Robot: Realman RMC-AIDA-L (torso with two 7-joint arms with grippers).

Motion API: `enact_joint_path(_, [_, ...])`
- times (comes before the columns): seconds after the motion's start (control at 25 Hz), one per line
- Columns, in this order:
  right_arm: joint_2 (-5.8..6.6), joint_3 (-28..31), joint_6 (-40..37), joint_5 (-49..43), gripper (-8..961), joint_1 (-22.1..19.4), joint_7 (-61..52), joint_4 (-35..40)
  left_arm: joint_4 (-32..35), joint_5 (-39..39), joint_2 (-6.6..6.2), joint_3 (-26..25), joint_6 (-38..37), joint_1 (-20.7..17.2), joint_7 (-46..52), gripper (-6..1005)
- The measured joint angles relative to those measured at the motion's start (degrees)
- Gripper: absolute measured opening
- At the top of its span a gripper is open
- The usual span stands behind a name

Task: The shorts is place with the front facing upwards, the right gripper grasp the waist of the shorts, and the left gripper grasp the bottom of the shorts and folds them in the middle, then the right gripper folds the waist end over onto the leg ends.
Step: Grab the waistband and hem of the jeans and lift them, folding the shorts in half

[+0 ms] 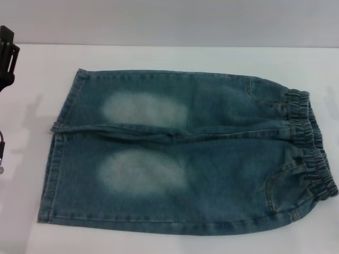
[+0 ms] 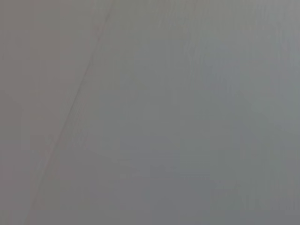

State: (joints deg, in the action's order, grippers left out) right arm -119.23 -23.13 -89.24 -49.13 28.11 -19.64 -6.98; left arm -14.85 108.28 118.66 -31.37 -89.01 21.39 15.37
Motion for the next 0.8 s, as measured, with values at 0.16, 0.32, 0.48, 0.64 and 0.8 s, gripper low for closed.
enact_joint_path(0.16, [-0.04,0.39,0.15,0.0,748,-0.15,-0.01,0.0,0.0,0.0,-0.07,-0.01,-0.01,-0.12,0.13,787])
enact_joint_path(0.32, [-0.04,0.75,0.1,0.0,748,-0.22,-0.03,-0.14,0.0,0.01,-0.09,-0.69,0.21,-0.13,0.55,786])
enact_joint_path(0.48, [-0.04,0.74,0.27,0.0,748,-0.37,-0.05,-0.2,-0.22,-0.02,-0.15,-2.15,1.96,-0.12,3.16,784])
enact_joint_path(0.64, [-0.04,0.73,0.31,0.0,748,-0.74,-0.06,-0.18,0.74,0.23,-0.54,-2.17,3.04,0.03,7.37,783])
enact_joint_path(0.8, [-0.04,0.72,0.3,0.0,749,-0.78,-0.06,-0.2,2.56,0.85,-0.7,-1.84,2.77,0.44,11.05,781])
